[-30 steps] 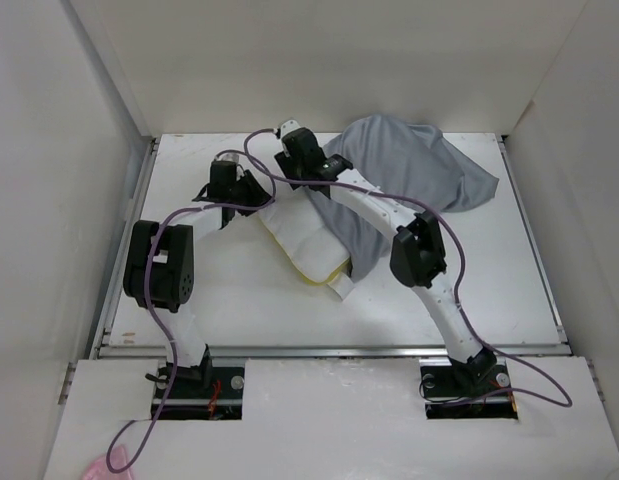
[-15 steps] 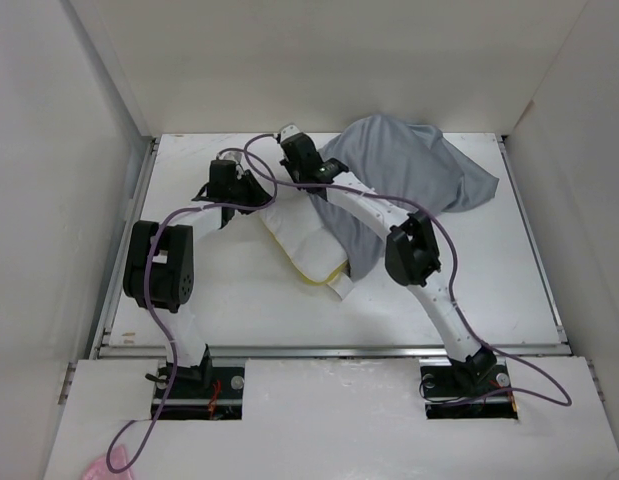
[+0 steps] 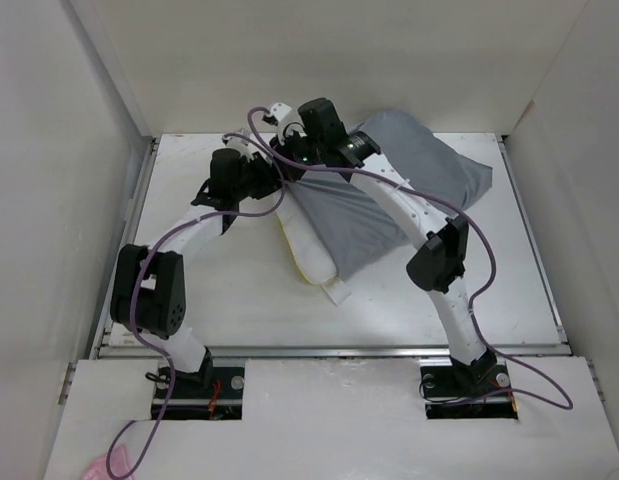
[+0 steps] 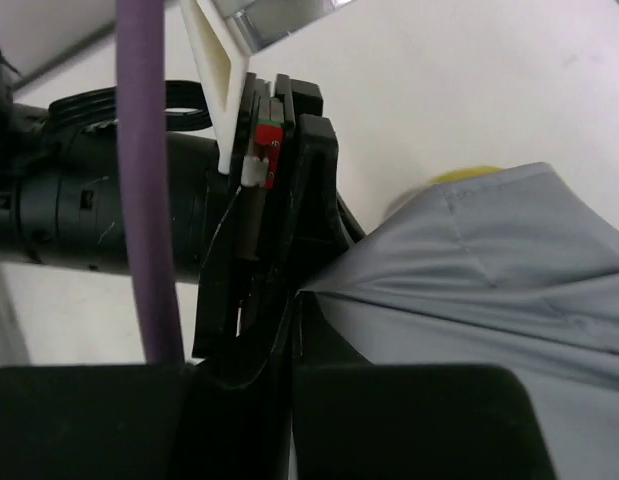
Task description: Put the pillow into the pillowcase
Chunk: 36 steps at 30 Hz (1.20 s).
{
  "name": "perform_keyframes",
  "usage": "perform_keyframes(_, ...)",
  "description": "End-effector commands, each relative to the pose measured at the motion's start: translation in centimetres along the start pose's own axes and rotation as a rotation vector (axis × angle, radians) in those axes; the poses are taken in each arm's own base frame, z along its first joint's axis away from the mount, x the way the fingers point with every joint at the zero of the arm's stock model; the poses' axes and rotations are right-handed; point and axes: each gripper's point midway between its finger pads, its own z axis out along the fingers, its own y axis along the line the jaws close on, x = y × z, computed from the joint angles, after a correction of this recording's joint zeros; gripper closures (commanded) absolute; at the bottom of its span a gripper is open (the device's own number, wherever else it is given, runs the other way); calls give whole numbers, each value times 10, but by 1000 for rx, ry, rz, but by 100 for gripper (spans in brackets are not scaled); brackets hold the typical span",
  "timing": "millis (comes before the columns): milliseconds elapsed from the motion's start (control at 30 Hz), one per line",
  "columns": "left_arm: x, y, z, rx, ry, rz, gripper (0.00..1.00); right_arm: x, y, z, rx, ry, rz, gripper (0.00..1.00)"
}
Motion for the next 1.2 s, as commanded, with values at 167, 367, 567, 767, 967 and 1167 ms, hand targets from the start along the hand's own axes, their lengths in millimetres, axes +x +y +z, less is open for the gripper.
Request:
perform_keyframes(167, -32, -98, -30, 306, -198, -19, 96, -56, 133, -72, -570, -144, -96, 100)
perform_keyframes(367, -5, -74, -27, 227, -152, -48, 37, -30, 97, -48, -504, -71, 45, 94)
perform_keyframes(567, 10, -22, -53, -38, -168, -35, 0, -20, 47, -63, -247, -53, 113, 52)
perform_keyframes(767, 21, 7, -102, -177, -234, -46, 0, -23, -2, -123, -10, -138, 189, 9)
perform_keyframes(967, 68, 26, -134, -182, -155, -29, 0, 51, -56, -179, 385, -110, 355, 0)
perform_keyframes(1167, 148, 8, -141, -53, 106, 58, 0, 158, -51, -226, 639, -28, 563, 0)
